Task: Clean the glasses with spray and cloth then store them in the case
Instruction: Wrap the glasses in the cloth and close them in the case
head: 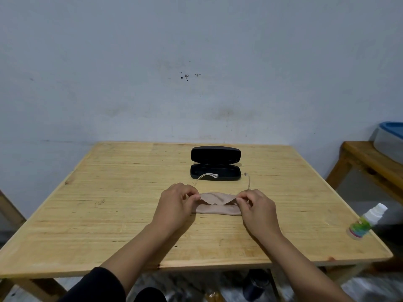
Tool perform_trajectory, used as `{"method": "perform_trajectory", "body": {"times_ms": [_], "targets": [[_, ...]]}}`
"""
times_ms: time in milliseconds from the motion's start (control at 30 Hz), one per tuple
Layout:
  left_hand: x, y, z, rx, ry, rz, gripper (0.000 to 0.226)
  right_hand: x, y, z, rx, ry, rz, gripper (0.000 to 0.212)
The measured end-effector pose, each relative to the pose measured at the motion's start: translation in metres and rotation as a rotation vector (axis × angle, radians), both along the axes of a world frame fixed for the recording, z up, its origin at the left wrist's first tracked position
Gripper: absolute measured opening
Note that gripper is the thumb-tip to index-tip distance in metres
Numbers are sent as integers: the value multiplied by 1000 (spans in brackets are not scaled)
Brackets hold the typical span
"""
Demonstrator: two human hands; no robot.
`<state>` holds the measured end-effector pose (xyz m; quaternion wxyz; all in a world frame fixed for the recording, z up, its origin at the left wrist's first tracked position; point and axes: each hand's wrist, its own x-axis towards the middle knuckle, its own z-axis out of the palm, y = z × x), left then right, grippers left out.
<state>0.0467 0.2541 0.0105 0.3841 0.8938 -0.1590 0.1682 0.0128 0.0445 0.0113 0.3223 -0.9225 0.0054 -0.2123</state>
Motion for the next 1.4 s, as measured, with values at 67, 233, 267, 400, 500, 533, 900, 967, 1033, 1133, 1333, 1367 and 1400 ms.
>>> {"method": "perform_trajectory", "body": {"times_ms": [67, 233, 267, 400, 500, 533, 900, 967, 1033, 1133, 1333, 1367, 1400], "targets": [[1, 4, 0, 20, -23, -16, 21, -1, -3, 2, -15, -20, 0, 8], [-1, 17, -8, 172, -26, -66, 5, -8, -16, -4, -98, -25, 34, 9], [-2, 18, -10, 190, -14, -68, 4, -9, -18, -6, -120, -16, 47, 9], [-2, 18, -13, 215, 36, -79, 4, -11, -24, -12, -142, 12, 94, 8], [-1, 20, -8, 165, 89, -77, 6, -12, -27, -7, -49, 5, 50, 8], [-1, 20, -7, 135, 92, -58, 4, -12, -28, -5, 14, 5, 11, 9], [6, 4, 7, -252, 146, 68, 11, 7, -23, 11, 484, 131, 26, 14], [8, 4, 8, -262, 171, 66, 13, 13, -22, 10, 456, 174, 60, 12], [9, 4, 9, -263, 183, 50, 14, 18, -21, 10, 380, 210, 90, 10], [10, 3, 9, -275, 192, 7, 13, 23, -20, 8, 251, 233, 122, 9], [15, 2, 11, -263, 239, -74, 11, 25, -21, 5, 273, 245, 109, 8], [16, 0, 11, -216, 251, -89, 11, 25, -21, 5, 293, 251, 105, 8], [16, -1, 11, -162, 260, -104, 10, 25, -21, 4, 315, 256, 102, 9]]}}
